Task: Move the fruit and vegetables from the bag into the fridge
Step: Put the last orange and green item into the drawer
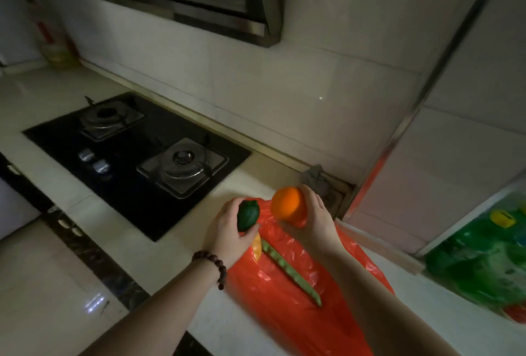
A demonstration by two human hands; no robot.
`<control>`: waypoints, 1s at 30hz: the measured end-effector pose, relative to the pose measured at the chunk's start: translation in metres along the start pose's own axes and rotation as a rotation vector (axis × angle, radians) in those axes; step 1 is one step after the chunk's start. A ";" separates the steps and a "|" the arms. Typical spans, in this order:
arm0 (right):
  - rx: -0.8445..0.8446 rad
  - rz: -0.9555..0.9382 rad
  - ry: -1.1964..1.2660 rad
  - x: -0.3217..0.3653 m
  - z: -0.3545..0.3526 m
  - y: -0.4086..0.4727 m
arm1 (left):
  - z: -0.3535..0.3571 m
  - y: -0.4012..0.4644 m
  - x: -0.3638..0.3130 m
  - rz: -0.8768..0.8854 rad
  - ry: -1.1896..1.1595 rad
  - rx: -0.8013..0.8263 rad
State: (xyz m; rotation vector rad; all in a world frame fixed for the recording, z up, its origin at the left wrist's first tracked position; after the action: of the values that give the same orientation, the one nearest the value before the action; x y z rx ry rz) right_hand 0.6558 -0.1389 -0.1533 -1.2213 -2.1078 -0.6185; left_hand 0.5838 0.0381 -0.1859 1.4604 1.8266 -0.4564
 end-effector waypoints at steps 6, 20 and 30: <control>0.110 -0.176 0.044 0.051 0.031 -0.005 | -0.058 -0.031 0.009 -0.143 -0.006 -0.155; 0.542 -0.527 0.182 0.265 0.222 -0.018 | -0.273 -0.185 0.116 -0.491 0.121 -0.638; 0.649 -0.762 0.147 0.451 0.391 -0.035 | -0.434 -0.276 0.238 -0.647 0.185 -0.846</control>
State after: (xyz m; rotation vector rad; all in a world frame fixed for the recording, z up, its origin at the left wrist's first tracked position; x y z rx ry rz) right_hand 0.3444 0.3697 -0.1097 -0.0013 -2.3374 -0.2599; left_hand 0.1645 0.4125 -0.1187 0.3374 2.2217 0.1752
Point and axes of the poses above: each hand's wrist, its own y-axis towards the middle knuckle, its own z-axis out of the palm, x = y × z, the point moved 4 cm from there along y, towards the middle knuckle, and after that the axes turned 5 degrees about x, right-handed, at the moved point
